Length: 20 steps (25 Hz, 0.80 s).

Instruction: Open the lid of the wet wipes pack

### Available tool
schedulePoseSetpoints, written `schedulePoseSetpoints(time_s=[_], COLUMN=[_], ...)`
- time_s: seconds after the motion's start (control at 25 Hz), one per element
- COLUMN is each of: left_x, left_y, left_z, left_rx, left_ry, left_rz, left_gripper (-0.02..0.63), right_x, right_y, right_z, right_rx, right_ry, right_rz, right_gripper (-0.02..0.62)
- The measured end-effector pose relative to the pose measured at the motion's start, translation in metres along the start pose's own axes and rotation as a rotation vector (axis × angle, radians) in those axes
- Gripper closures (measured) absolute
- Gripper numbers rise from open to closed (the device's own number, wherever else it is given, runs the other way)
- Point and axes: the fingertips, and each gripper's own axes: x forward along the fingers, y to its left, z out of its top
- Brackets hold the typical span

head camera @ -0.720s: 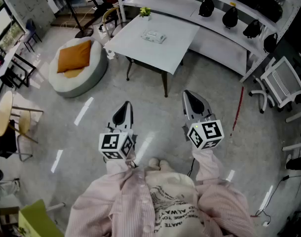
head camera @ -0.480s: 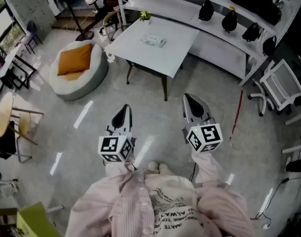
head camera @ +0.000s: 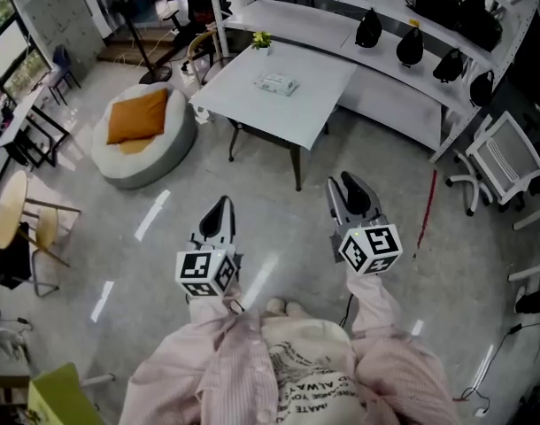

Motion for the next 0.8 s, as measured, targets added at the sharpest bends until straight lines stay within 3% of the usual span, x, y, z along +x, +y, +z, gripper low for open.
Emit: schedulePoseSetpoints(time_s=[0.2, 0.32, 0.8], left_x=[0.001, 0.001, 0.027], left_y=[-0.007, -0.012, -0.013], left_z=[-0.004, -0.008, -0.014], left_rx=[-0.002, -0.003, -0.025], left_ry=[0.002, 0.005, 0.006], left_rz=[0.008, 0.015, 0.035], left_gripper=[0.607, 0.607, 0.607], right_x=[-0.001, -0.004, 0.017], right_y=[-0.007, -0.01, -0.033], right_z=[-0.003, -0.006, -0.012], right_rx=[0.022, 0.021, 0.037], right_ry=[-0.003, 0.001, 0.011], right_rz=[0.015, 0.029, 0.051], right_gripper=[0.408, 0.387, 0.385])
